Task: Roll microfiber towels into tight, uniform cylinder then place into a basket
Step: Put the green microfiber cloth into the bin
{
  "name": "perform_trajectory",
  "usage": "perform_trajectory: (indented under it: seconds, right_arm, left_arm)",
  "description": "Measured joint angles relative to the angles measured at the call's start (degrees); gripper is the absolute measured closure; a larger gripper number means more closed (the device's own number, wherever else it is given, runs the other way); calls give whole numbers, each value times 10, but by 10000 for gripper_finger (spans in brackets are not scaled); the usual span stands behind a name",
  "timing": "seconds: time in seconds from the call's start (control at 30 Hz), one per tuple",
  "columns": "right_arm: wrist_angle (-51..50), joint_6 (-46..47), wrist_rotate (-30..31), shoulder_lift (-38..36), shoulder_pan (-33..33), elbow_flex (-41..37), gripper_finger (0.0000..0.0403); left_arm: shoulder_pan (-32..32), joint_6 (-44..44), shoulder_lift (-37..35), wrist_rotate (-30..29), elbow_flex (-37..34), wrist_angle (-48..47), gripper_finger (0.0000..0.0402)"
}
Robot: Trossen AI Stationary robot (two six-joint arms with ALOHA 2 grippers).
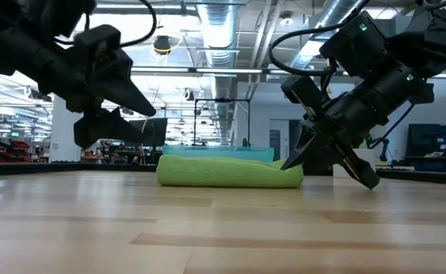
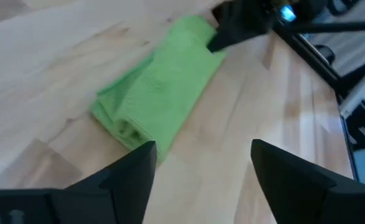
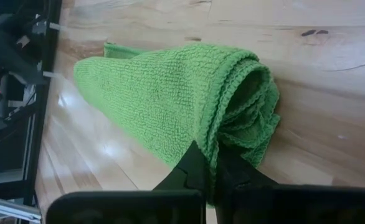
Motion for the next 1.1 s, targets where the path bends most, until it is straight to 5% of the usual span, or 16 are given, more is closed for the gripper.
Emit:
perform_trajectory:
  seconds: [0.2,0.67,1.1]
  right_arm:
    - [0,0,0,0,0,0,372]
    - [-2,0,-3,0,0,2,373]
    - [0,-8,-5,1,0,2,374]
  left_arm:
    - [22,-8,16,-2,0,4,122]
    - [67,10,197,29,66,46,120]
    - [79,46,224,35,84,52,150]
